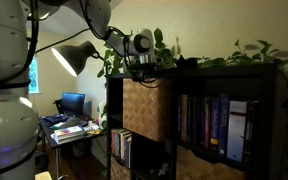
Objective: Push out the compartment, take out two black objects then push the compartment black inside.
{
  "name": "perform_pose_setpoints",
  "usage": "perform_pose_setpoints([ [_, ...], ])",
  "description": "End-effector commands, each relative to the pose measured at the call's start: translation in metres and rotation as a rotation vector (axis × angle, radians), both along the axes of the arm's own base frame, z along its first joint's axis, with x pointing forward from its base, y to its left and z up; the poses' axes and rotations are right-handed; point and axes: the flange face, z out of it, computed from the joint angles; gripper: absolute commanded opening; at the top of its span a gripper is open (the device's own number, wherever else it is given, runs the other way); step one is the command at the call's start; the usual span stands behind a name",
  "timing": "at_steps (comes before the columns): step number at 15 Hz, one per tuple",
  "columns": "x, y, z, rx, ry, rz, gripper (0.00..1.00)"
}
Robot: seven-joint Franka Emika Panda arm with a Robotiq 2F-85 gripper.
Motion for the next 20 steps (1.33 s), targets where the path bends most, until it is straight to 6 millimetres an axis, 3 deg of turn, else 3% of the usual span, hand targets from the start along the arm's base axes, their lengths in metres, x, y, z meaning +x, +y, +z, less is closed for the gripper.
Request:
perform_pose_setpoints([
  [1, -0.009, -0.001, 0.017, 0.027, 0.029, 0.024, 0.03],
  [6, -0.017, 0.000, 0.047, -0.007, 0.041, 0.029, 0.03],
  [13, -0.032, -0.003, 0.120, -0.132, -0.013, 0.025, 0.03],
  [20, -0.035, -0.011, 0.184, -0.232, -0.137, 0.003, 0.03],
])
